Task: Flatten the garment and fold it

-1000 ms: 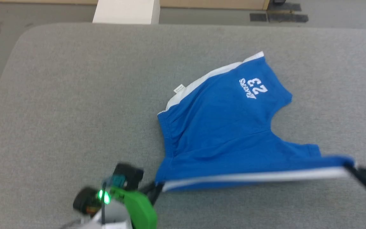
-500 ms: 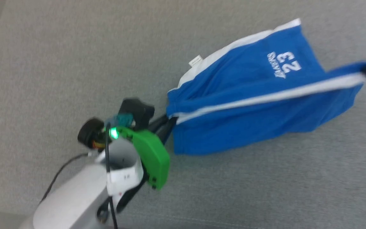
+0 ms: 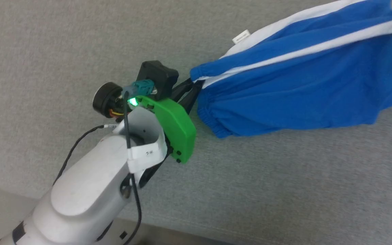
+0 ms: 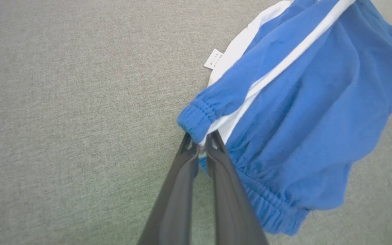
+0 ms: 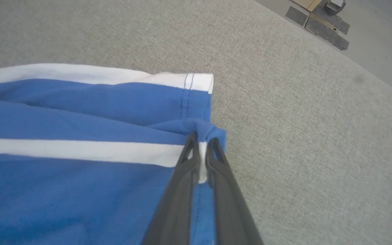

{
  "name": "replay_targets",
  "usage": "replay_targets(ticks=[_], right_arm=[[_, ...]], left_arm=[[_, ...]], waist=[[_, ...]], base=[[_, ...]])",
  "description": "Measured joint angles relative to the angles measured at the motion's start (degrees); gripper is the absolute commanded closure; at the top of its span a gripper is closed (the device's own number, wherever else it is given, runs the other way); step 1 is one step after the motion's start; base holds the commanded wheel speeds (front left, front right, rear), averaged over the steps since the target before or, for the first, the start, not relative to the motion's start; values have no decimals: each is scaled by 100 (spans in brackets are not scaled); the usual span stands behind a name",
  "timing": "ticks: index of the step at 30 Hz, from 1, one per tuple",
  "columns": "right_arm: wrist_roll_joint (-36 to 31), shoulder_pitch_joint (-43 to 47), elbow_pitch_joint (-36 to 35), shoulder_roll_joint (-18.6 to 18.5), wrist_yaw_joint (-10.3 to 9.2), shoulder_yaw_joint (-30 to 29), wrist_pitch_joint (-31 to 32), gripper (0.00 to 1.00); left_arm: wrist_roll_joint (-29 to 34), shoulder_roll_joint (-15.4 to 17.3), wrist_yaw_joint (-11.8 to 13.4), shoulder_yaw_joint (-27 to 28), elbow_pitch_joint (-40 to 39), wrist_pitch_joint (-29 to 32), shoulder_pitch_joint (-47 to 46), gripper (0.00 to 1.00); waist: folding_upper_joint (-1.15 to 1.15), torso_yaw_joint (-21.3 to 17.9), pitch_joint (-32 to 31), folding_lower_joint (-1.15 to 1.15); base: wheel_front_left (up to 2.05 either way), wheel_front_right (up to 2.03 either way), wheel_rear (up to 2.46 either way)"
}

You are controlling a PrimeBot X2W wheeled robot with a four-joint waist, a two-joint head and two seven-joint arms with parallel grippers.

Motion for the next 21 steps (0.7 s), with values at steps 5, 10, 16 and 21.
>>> replay_targets(ticks=[5,10,16,21], right_arm=[[-115,-294,497,10,0,221,-352,100],[-144,-339,835,26,0,439,-736,0],[-55,-337,1137,108,-1,479,-1354,0],[118,-198,1174,123,-1,525,-2181,0]], left_arm=[[1,-168,-1,-9,200,-107,-90,100],[-1,-259,-2,-21,402,-186,-108,100],[-4,-277,2,-38,693,-285,-99,0],[-14,-215,133,99,907,-482,11,0]], waist=[[0,185,168,0],[0,248,192,0],[0,202,-37,0],[0,129,-411,0]], base=[[0,0,0],[0,0,0],[0,0,0],[0,0,0]])
